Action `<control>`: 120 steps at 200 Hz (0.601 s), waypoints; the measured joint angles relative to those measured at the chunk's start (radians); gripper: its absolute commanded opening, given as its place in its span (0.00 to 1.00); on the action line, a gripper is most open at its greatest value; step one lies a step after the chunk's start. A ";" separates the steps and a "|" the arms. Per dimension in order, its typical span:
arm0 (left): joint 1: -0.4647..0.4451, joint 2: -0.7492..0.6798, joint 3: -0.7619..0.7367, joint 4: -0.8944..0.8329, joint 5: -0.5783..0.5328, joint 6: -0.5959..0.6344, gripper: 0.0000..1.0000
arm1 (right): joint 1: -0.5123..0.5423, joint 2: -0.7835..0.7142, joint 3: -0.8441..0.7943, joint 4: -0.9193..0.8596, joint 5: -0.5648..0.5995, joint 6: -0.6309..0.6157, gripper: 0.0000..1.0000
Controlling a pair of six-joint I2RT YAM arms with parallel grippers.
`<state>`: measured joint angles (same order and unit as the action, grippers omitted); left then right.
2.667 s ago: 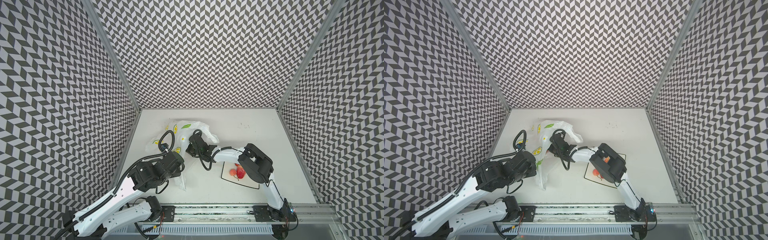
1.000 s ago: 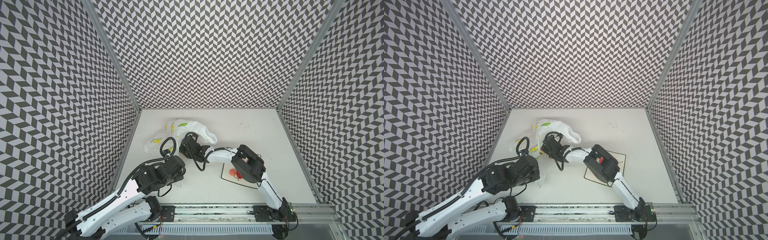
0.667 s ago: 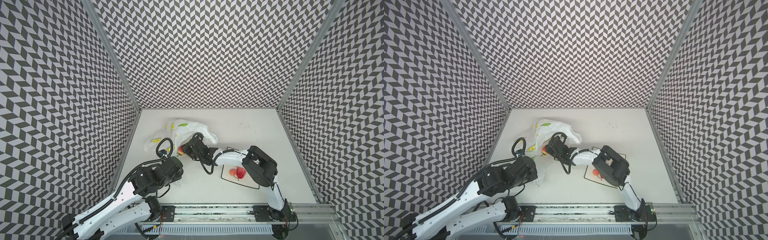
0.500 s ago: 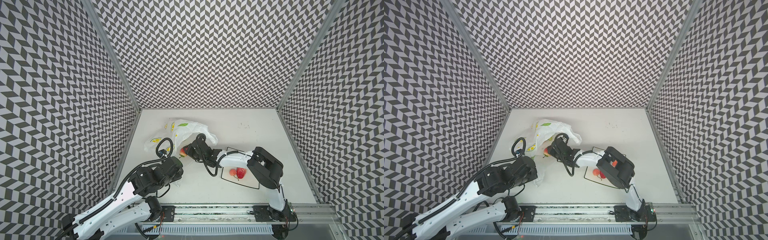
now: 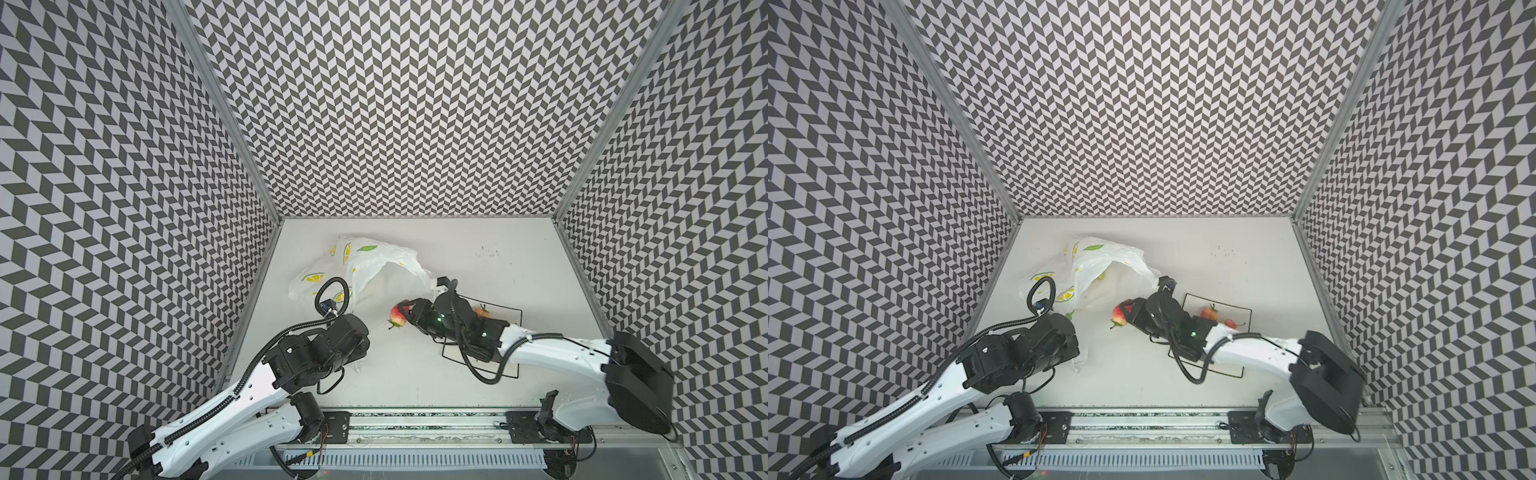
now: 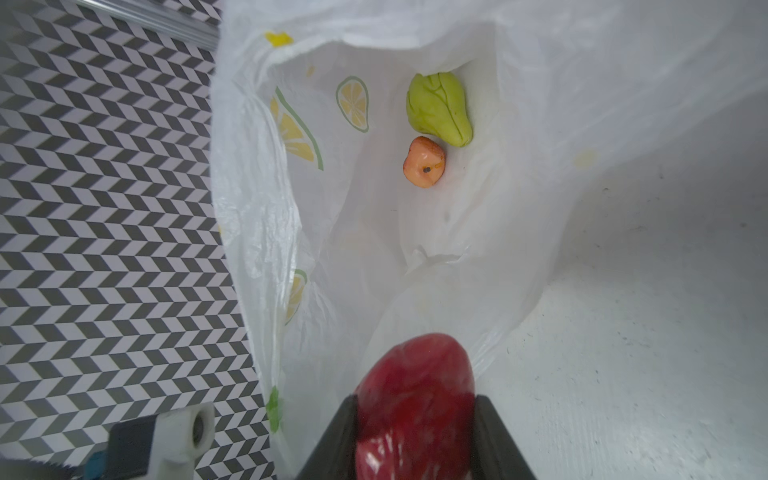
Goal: Take the fake fruits out of the plastic bag
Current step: 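Carry the red pear out of the bag toward the white mat with the right gripper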
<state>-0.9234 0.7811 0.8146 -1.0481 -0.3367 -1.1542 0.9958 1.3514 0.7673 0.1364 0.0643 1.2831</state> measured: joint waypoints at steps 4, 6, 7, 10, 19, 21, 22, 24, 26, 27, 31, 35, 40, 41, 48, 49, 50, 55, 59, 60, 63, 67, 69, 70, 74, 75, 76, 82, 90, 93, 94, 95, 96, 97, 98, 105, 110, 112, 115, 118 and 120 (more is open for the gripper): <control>0.000 0.003 0.000 0.004 0.000 0.000 0.00 | 0.002 -0.033 -0.018 -0.014 0.004 0.002 0.36; 0.000 0.004 0.000 0.006 0.000 0.000 0.00 | 0.002 -0.050 -0.025 -0.022 0.009 0.002 0.36; 0.000 0.005 0.000 0.007 0.000 0.000 0.00 | 0.002 -0.055 -0.028 -0.024 0.010 0.002 0.36; 0.000 0.006 0.000 0.009 0.000 0.000 0.00 | 0.003 -0.079 -0.039 -0.037 0.015 0.004 0.36; 0.000 0.011 0.000 0.016 0.000 0.000 0.00 | 0.003 -0.145 -0.069 -0.071 0.032 0.006 0.36; 0.000 0.011 0.000 0.017 0.000 0.000 0.00 | 0.003 -0.159 -0.076 -0.077 0.037 0.006 0.36; 0.000 0.011 0.000 0.018 0.000 0.000 0.00 | 0.003 -0.168 -0.080 -0.083 0.040 0.006 0.36; 0.000 0.012 0.000 0.019 0.000 0.000 0.00 | 0.003 -0.184 -0.088 -0.092 0.045 0.007 0.36; 0.000 0.012 0.000 0.020 0.000 0.000 0.00 | 0.003 -0.196 -0.093 -0.100 0.050 0.007 0.36; 0.000 0.012 0.000 0.021 0.000 0.000 0.00 | 0.003 -0.205 -0.097 -0.104 0.055 0.006 0.36; 0.000 0.012 0.000 0.023 0.000 0.000 0.00 | 0.003 -0.234 -0.110 -0.123 0.067 0.006 0.36; 0.000 0.011 0.000 0.024 0.000 0.000 0.00 | 0.003 -0.261 -0.122 -0.142 0.082 0.005 0.36; 0.000 0.011 0.000 0.026 0.000 0.000 0.00 | 0.003 -0.293 -0.135 -0.164 0.100 0.004 0.36; 0.000 0.011 0.000 0.026 0.000 0.000 0.00 | 0.003 -0.300 -0.139 -0.170 0.105 0.003 0.36; 0.000 0.011 0.000 0.028 0.000 0.000 0.00 | -0.002 -0.339 -0.157 -0.200 0.130 -0.004 0.36; 0.000 0.011 0.000 0.028 0.000 0.000 0.00 | -0.004 -0.346 -0.160 -0.207 0.134 -0.005 0.36; 0.000 0.011 0.000 0.028 0.000 0.000 0.00 | -0.005 -0.349 -0.161 -0.210 0.135 -0.005 0.36; 0.000 0.011 0.000 0.029 0.000 0.000 0.00 | -0.014 -0.372 -0.172 -0.234 0.149 -0.013 0.36; 0.000 0.011 0.000 0.030 0.000 0.000 0.00 | -0.023 -0.388 -0.180 -0.252 0.157 -0.021 0.36; 0.000 0.011 0.000 0.030 -0.001 0.000 0.00 | -0.028 -0.393 -0.182 -0.258 0.158 -0.026 0.36; 0.000 0.011 0.000 0.030 -0.001 0.000 0.00 | -0.037 -0.402 -0.186 -0.270 0.160 -0.032 0.36; 0.000 0.010 0.000 0.031 -0.001 -0.001 0.00 | -0.053 -0.412 -0.192 -0.285 0.167 -0.042 0.37; 0.000 0.010 0.000 0.031 -0.001 -0.001 0.00 | -0.063 -0.416 -0.194 -0.293 0.167 -0.048 0.37; 0.000 0.010 0.000 0.031 -0.001 -0.001 0.00 | -0.066 -0.417 -0.195 -0.295 0.168 -0.049 0.37; 0.000 0.010 0.000 0.031 -0.002 -0.001 0.00 | -0.089 -0.424 -0.200 -0.307 0.175 -0.065 0.37; 0.000 0.010 0.000 0.031 -0.002 -0.001 0.00 | -0.096 -0.425 -0.202 -0.311 0.175 -0.066 0.37; 0.000 0.010 0.000 0.031 -0.002 -0.001 0.00 | -0.099 -0.426 -0.203 -0.313 0.175 -0.067 0.37; 0.000 0.009 0.000 0.031 -0.003 -0.002 0.00 | -0.132 -0.430 -0.209 -0.328 0.180 -0.092 0.37; 0.000 0.009 0.000 0.030 -0.005 -0.004 0.00 | -0.172 -0.430 -0.214 -0.345 0.183 -0.116 0.37; 0.000 0.009 0.000 0.030 -0.006 -0.004 0.00 | -0.185 -0.428 -0.216 -0.349 0.183 -0.133 0.37; 0.000 0.009 0.000 0.030 -0.006 -0.004 0.00 | -0.191 -0.427 -0.217 -0.351 0.183 -0.136 0.37; 0.000 0.009 0.000 0.031 -0.006 -0.004 0.00 | -0.195 -0.427 -0.218 -0.351 0.183 -0.136 0.37; 0.000 0.009 0.000 0.030 -0.006 -0.004 0.00 | -0.201 -0.426 -0.219 -0.353 0.183 -0.141 0.37; 0.000 0.009 0.000 0.030 -0.007 -0.004 0.00 | -0.204 -0.426 -0.219 -0.354 0.183 -0.146 0.37; 0.000 0.009 0.000 0.030 -0.007 -0.004 0.00 | -0.209 -0.425 -0.220 -0.354 0.182 -0.154 0.37; 0.000 0.009 0.000 0.030 -0.008 -0.005 0.00 | -0.236 -0.417 -0.222 -0.360 0.182 -0.179 0.38; 0.000 0.009 0.000 0.030 -0.010 -0.005 0.00 | -0.251 -0.408 -0.222 -0.363 0.182 -0.197 0.37; 0.000 0.009 0.000 0.030 -0.010 -0.005 0.00 | -0.257 -0.403 -0.222 -0.362 0.181 -0.208 0.37; 0.000 0.009 0.000 0.030 -0.011 -0.005 0.00 | -0.265 -0.396 -0.222 -0.362 0.178 -0.217 0.38; 0.000 0.009 0.000 0.030 -0.011 -0.005 0.00 | -0.273 -0.387 -0.222 -0.361 0.175 -0.230 0.38; 0.000 0.009 0.000 0.030 -0.011 -0.005 0.00 | -0.277 -0.381 -0.222 -0.361 0.173 -0.238 0.38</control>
<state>-0.9234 0.7898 0.8146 -1.0183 -0.3477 -1.1587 0.7185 0.9707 0.5457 -0.2249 0.2371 1.0447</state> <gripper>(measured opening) 0.047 0.381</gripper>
